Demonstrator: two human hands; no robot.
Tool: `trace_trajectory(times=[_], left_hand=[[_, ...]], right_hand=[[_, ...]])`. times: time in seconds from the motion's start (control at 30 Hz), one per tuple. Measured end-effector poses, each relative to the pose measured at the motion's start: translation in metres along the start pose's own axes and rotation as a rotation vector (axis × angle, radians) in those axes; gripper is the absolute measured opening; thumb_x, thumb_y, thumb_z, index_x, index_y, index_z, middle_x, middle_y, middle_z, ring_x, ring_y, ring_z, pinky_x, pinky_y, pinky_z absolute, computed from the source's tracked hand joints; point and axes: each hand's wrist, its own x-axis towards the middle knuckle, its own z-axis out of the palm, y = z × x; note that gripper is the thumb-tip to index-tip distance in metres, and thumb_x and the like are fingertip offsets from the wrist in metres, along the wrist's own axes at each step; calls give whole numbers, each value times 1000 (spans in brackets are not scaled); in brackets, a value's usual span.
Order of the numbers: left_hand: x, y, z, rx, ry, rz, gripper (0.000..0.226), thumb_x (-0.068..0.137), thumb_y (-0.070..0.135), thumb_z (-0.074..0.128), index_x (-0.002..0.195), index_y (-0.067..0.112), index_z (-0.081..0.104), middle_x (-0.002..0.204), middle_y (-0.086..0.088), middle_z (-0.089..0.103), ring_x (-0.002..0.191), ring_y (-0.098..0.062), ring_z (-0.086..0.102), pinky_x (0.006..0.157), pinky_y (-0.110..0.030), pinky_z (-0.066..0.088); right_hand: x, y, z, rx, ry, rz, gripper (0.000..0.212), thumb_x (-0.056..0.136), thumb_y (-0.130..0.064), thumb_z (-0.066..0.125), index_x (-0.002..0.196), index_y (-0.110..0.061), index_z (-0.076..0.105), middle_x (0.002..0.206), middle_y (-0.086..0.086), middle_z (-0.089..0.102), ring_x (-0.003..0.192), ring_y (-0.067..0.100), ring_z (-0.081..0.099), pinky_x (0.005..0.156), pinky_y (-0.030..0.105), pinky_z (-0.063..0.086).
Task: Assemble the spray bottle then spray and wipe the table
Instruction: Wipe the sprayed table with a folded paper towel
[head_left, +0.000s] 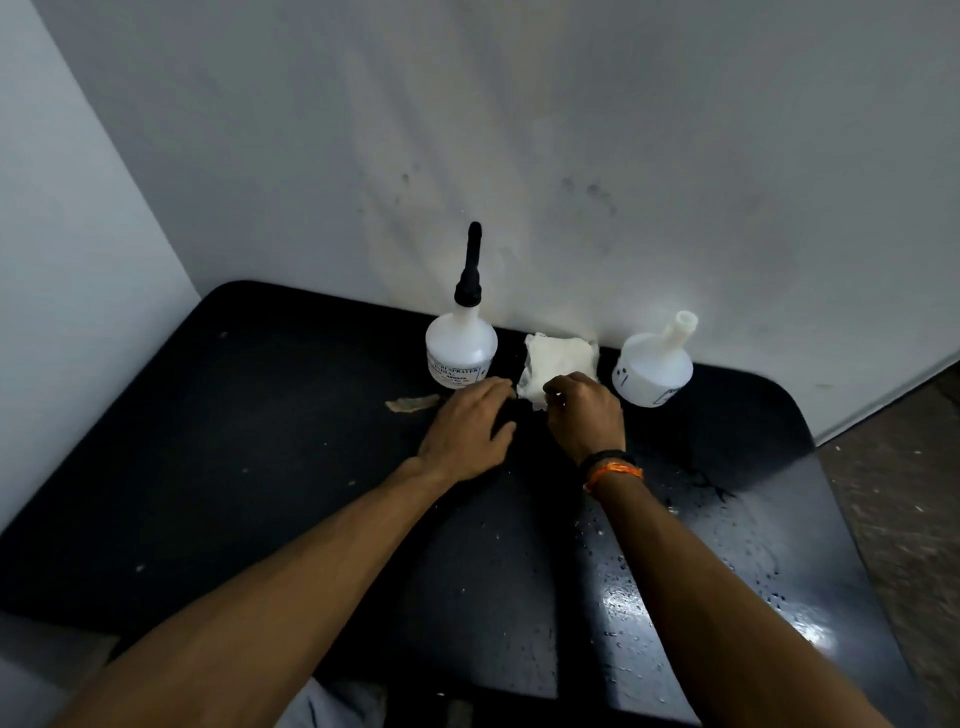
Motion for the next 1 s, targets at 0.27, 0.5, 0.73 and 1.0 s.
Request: trace_trajectory(times=[0.27,0.5,0.73,1.0], left_hand=[[4,-8,26,280,-134,74,61,104,32,37,160,15,19,169,1,14,157,-17,12,127,-36,7],[4,-10,34,332,-81,66,58,102,35,33,157,17,29,167,1,25,155,-17,19,125,-36,10],[4,-8,33,336,-73,57,57,102,35,35,156,18,32,166,1,28,154,-16,22,125,-37,11],[4,-9,33,331,-69,60,59,99,35,32,154,15,36,164,-2,33,153,-18,26,125,-39,15]], right_hand=[[14,0,17,32,0,2,22,92,-18,62,105,-9,78,112,15,70,100,35,66,79,39,54],[17,3,14,124,-10,65,20,88,-20,65,102,-16,79,108,11,74,98,34,68,78,34,51],[21,9,12,248,-17,192,18,87,-18,63,97,-15,78,101,13,77,99,37,68,84,38,56],[20,4,21,207,-7,98,17,88,-23,68,99,-17,78,111,10,70,98,29,68,80,37,55]])
